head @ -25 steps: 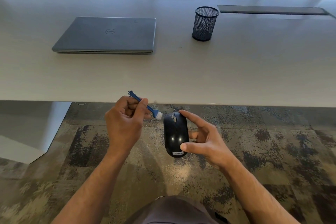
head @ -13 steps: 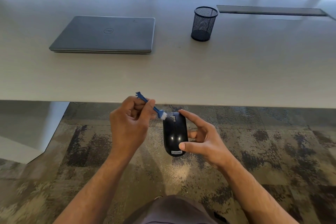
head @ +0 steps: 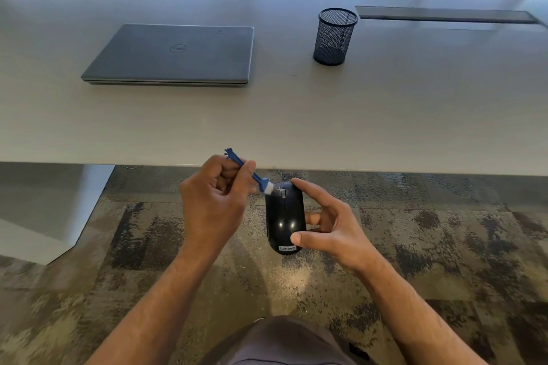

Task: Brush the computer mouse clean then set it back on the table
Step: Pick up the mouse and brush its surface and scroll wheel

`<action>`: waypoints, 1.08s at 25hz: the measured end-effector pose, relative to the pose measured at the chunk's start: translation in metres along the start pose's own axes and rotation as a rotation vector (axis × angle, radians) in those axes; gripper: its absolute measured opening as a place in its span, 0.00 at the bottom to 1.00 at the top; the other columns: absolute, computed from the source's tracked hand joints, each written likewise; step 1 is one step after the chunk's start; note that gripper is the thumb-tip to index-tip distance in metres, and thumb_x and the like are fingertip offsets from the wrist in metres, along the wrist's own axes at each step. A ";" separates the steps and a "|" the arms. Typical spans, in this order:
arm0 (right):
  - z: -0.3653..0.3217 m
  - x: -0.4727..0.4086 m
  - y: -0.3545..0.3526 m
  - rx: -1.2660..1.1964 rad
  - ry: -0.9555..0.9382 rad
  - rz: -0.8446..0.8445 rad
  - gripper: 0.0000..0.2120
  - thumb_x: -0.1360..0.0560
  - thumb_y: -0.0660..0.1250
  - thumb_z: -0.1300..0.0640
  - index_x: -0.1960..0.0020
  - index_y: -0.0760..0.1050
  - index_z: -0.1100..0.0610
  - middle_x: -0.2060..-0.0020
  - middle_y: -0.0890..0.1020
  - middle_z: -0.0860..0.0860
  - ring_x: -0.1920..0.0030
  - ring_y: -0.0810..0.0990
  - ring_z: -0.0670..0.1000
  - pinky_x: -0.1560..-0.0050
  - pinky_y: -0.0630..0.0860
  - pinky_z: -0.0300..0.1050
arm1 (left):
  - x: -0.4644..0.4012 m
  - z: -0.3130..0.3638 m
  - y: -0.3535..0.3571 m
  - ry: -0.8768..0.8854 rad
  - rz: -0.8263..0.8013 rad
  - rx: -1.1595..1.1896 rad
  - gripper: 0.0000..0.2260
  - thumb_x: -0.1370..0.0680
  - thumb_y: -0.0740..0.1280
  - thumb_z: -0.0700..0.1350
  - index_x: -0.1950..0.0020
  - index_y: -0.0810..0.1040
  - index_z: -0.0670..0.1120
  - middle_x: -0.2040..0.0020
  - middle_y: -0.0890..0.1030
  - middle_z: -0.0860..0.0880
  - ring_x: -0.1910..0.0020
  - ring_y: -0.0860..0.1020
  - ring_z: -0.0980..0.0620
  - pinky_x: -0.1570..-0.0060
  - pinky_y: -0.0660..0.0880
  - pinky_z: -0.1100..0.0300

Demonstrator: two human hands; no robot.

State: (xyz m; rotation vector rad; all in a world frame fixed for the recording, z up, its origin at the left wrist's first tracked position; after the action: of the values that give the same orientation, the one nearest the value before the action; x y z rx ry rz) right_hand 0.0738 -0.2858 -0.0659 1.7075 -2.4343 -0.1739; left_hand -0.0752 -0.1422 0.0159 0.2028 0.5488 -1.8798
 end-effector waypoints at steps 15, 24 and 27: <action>-0.001 0.002 0.005 0.028 0.004 0.005 0.41 0.33 0.76 0.72 0.25 0.69 0.51 0.25 0.70 0.57 0.43 0.85 0.66 0.46 0.80 0.73 | 0.004 0.001 0.003 -0.023 -0.023 0.046 0.05 0.23 0.71 0.53 0.57 0.78 0.54 0.63 0.84 0.58 0.69 0.83 0.61 0.71 0.76 0.71; -0.002 0.004 0.004 0.026 0.007 0.023 0.41 0.33 0.77 0.70 0.24 0.68 0.52 0.25 0.70 0.54 0.43 0.84 0.66 0.46 0.80 0.73 | 0.000 -0.003 -0.002 -0.048 -0.012 0.023 0.04 0.24 0.71 0.51 0.55 0.79 0.53 0.65 0.84 0.55 0.66 0.84 0.61 0.69 0.78 0.70; -0.003 0.003 0.007 0.026 0.006 0.021 0.41 0.34 0.77 0.70 0.25 0.69 0.52 0.25 0.70 0.54 0.43 0.85 0.65 0.46 0.80 0.73 | 0.006 0.004 0.007 -0.020 -0.073 0.102 0.04 0.23 0.71 0.51 0.54 0.79 0.52 0.62 0.85 0.57 0.66 0.84 0.61 0.69 0.79 0.68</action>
State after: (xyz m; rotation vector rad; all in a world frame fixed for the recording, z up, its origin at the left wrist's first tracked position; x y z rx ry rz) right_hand 0.0670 -0.2867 -0.0613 1.6900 -2.4590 -0.1348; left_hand -0.0703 -0.1508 0.0149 0.2335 0.4525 -1.9810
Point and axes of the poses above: each hand's wrist, its own x-axis away from the middle knuckle, its own y-axis out of the palm, z = x × y, the point moved 4 cm from there along -x, towards the middle knuckle
